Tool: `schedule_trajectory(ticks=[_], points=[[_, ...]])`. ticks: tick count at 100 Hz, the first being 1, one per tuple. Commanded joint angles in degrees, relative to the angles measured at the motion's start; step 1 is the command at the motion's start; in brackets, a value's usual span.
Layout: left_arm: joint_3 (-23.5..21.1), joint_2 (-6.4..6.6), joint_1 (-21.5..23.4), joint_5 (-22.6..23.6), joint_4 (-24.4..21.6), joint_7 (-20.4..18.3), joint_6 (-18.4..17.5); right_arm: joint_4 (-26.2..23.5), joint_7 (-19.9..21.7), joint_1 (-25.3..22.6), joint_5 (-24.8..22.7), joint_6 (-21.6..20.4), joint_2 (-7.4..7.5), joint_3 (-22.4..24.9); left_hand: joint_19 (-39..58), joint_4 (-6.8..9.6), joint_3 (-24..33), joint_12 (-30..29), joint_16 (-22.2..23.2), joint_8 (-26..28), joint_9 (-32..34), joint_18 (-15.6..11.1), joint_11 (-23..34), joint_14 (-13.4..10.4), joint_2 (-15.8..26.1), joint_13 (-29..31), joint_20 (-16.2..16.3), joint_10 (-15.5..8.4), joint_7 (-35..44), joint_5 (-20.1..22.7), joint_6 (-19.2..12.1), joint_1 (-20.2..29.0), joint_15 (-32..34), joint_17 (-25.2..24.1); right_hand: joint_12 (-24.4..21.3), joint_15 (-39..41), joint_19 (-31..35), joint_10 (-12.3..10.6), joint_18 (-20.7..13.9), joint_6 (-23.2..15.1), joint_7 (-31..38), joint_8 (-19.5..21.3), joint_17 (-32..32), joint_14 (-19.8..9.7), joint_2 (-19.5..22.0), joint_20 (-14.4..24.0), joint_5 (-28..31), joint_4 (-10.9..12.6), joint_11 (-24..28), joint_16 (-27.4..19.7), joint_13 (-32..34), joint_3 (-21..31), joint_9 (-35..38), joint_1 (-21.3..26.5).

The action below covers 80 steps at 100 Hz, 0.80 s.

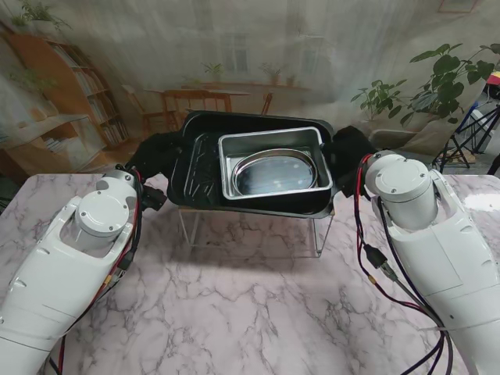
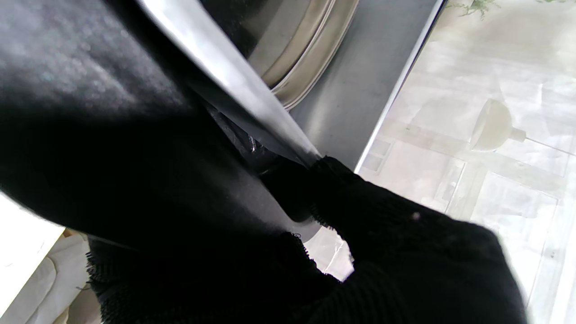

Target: Stack the baking trays onto the shelf

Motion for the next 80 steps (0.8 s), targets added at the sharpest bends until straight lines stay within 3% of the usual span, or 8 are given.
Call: schedule_trajectory(ticks=[1,24,39,41,45,51,66,80], points=[[2.8,-3.03,-1.2,-1.0,-2.7,-2.3,-1.3,-2.6,1.3,1.5,1.7,-1.3,-3.31,-2.3,-0.6,-0.38,-1.9,-1.3,0.0,-1.0,12.2,-14.0,1.5,-9.1,2.0,-0.5,-0.4,-34.7,-1.2,-1.1,-1.8,3.4,-0.9,-0.6,-1.0,-3.8,-2.3,-15.9,-19.0,-30.5,7.6,0.0,-1.5,-20.5,3.6,-0.7,4.4,5.1,-1.8,-1.1,0.9,2.7,-6.0,4.7],[3.9,-3.76,-2.8,-1.7,0.3,-0.9,0.5,0.5,-1.2,2.5,2.8,-1.1,-4.34,-3.0,-3.1,-0.54,-6.0,-1.6,-1.0,-1.4,8.3,-13.8,-0.3,-9.0,2.9,-4.4,-0.3,-33.9,-3.4,-3.4,-1.2,3.5,-3.3,-4.4,-0.7,-3.9,-2.9,-15.6,-18.2,-29.9,8.9,-2.8,-4.9,-19.0,6.1,-0.3,1.7,4.3,-1.9,-1.5,-3.3,-2.9,-9.6,4.6],[4.3,-4.11,-3.3,-2.5,1.3,-0.4,1.3,1.3,-2.0,2.4,3.3,-0.7,-4.68,-2.9,-5.8,0.27,-10.8,-3.5,-3.1,-1.5,3.8,-13.2,-2.2,-9.2,2.6,-8.4,0.3,-33.2,-6.2,-4.9,-0.7,3.5,-6.3,-8.4,-0.8,-4.4,-4.6,-16.0,-16.9,-29.8,9.4,-5.4,-9.4,-18.1,8.7,0.6,-1.2,4.3,-2.8,-2.3,-8.5,-11.3,-12.7,3.4],[4.4,-4.12,-3.3,-2.5,1.4,-0.4,1.3,1.4,-2.1,2.4,3.4,-0.6,-4.72,-2.8,-6.4,0.62,-11.8,-5.9,-3.7,-1.2,2.5,-13.3,-2.0,-9.2,2.6,-9.0,0.8,-31.9,-7.0,-5.0,-0.6,3.4,-6.7,-9.0,-0.9,-4.5,-5.0,-16.1,-16.4,-29.8,9.0,-5.5,-10.6,-18.0,9.1,0.7,-1.6,4.6,-3.0,-2.4,-9.6,-12.0,-13.4,2.8],[4.4,-4.12,-3.4,-2.5,1.6,-0.4,1.3,1.4,-2.2,2.3,3.7,-0.5,-4.76,-2.7,-7.5,0.8,-13.5,-8.3,-4.5,-1.0,0.7,-12.9,-2.2,-9.2,2.7,-10.3,1.3,-31.7,-7.8,-5.3,-0.4,3.5,-7.6,-10.4,-1.2,-4.8,-5.8,-16.3,-15.8,-29.8,7.8,-5.4,-12.9,-17.9,9.6,1.1,-1.9,5.9,-3.7,-2.5,-11.9,-13.1,-14.7,-0.4],[4.4,-4.11,-3.2,-2.6,1.4,-0.5,1.4,1.4,-2.7,2.0,4.3,-0.4,-4.97,-2.5,-9.3,2.08,-17.5,-9.8,-5.6,-0.7,-2.7,-11.9,-3.7,-9.0,3.0,-13.1,1.5,-31.0,-8.8,-5.9,-0.2,3.5,-9.1,-13.5,-2.1,-6.0,-7.6,-16.6,-15.5,-30.0,3.2,0.0,-16.0,-17.7,10.4,2.4,-2.2,8.7,-5.8,-3.3,-15.0,-12.7,-16.5,-4.0],[4.4,-4.08,-3.3,-2.5,1.5,-0.7,1.9,1.1,-3.2,1.5,5.3,-0.3,-5.13,-1.9,-14.1,4.73,-22.2,-13.4,-8.5,-0.7,-8.9,-10.1,-8.0,-9.1,4.4,-18.9,1.5,-30.7,-12.5,-8.0,-0.3,0.0,-13.2,-20.6,-5.0,-13.6,-14.4,-18.5,-13.4,-31.6,-1.0,-0.3,-24.8,-18.8,10.3,0.3,-6.2,8.8,-12.5,-6.9,-22.3,-14.7,-20.9,-11.8],[4.2,-3.61,-3.1,-2.9,1.4,-2.6,2.2,0.8,-3.1,1.1,5.4,0.1,-5.06,-1.4,-21.4,5.69,-26.9,-17.8,-12.2,-6.6,-19.6,-11.0,-13.6,-10.6,7.8,-26.3,0.3,-32.2,-21.2,-17.2,-3.0,-5.9,-18.6,-28.2,-6.7,-21.1,-20.8,-20.3,-12.7,-33.7,-2.3,-1.3,-30.4,-19.3,10.7,-3.0,-9.2,8.9,-16.8,-10.5,-26.9,-17.3,-23.4,-17.9]])
